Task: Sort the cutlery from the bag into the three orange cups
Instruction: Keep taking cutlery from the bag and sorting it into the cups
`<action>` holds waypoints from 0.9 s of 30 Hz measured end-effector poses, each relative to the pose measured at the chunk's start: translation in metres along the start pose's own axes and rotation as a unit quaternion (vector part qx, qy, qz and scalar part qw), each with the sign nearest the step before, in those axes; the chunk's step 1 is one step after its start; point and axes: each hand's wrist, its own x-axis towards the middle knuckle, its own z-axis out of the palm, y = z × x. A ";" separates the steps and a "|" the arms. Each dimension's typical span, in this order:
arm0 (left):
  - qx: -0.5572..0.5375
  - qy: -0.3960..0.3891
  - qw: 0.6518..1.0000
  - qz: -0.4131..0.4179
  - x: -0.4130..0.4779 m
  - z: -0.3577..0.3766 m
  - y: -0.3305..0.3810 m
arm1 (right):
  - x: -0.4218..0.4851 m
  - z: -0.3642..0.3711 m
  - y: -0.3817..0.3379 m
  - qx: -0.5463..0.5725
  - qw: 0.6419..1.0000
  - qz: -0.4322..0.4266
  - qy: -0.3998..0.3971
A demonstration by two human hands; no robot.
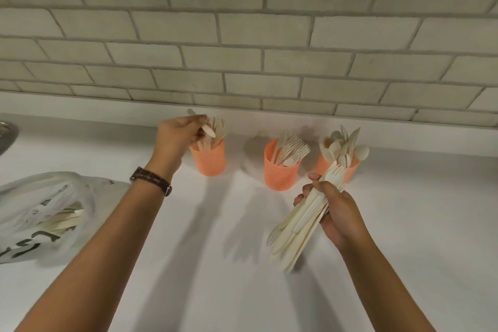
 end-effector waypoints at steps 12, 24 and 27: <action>0.266 0.083 0.950 0.142 0.052 -0.005 -0.054 | 0.005 -0.001 0.014 0.082 0.993 0.038 0.078; 0.225 -0.076 0.954 0.183 -0.077 0.082 -0.034 | -0.002 0.007 0.008 0.058 0.991 0.022 0.114; 0.219 -0.226 0.943 0.108 -0.127 0.110 -0.026 | -0.007 0.008 0.007 0.033 0.993 0.010 0.117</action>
